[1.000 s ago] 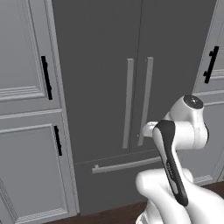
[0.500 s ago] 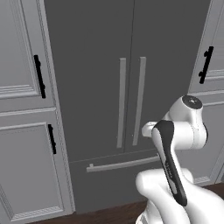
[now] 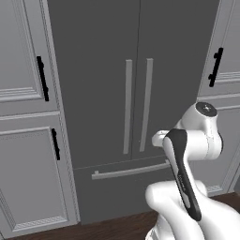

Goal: Grab a lemon wedge from the fridge and one ice cube from the ice bowl, and put them in the glass of lemonade.

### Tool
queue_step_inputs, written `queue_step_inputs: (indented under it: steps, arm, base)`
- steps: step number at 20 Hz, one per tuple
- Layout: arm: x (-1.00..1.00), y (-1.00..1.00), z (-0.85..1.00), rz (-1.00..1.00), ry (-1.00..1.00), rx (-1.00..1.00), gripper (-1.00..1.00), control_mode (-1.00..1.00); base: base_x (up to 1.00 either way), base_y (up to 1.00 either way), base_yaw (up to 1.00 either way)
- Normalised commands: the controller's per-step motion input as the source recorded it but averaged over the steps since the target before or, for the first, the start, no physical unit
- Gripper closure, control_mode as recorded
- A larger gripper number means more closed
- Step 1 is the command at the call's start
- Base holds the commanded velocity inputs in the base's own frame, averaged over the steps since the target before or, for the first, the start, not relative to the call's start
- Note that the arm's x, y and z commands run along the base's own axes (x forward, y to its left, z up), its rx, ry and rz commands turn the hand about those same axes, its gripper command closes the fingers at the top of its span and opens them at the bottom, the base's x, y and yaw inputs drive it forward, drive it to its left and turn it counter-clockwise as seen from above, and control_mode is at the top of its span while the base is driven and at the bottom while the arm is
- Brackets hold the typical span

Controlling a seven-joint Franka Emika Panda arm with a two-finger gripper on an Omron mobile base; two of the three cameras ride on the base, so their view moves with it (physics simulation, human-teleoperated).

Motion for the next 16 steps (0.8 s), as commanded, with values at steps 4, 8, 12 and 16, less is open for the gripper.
queue_step_inputs:
  steps: [4,8,12,16]
  arm:
    - [0.0,0.0,0.0,0.0,0.0,0.0,-1.0,1.0]
    - [0.0,0.0,0.0,0.0,-0.01,0.0,-1.0,-1.0]
    - [0.0,0.0,0.36,0.02,-0.03,0.11,-1.0,-1.0]
    - [0.0,0.04,0.85,0.02,-0.29,0.04,-1.0,-1.0]
  base:
    - [0.0,0.0,0.0]
    - [0.0,0.0,0.0]
    - [0.0,0.0,0.0]
    - [0.0,0.0,0.0]
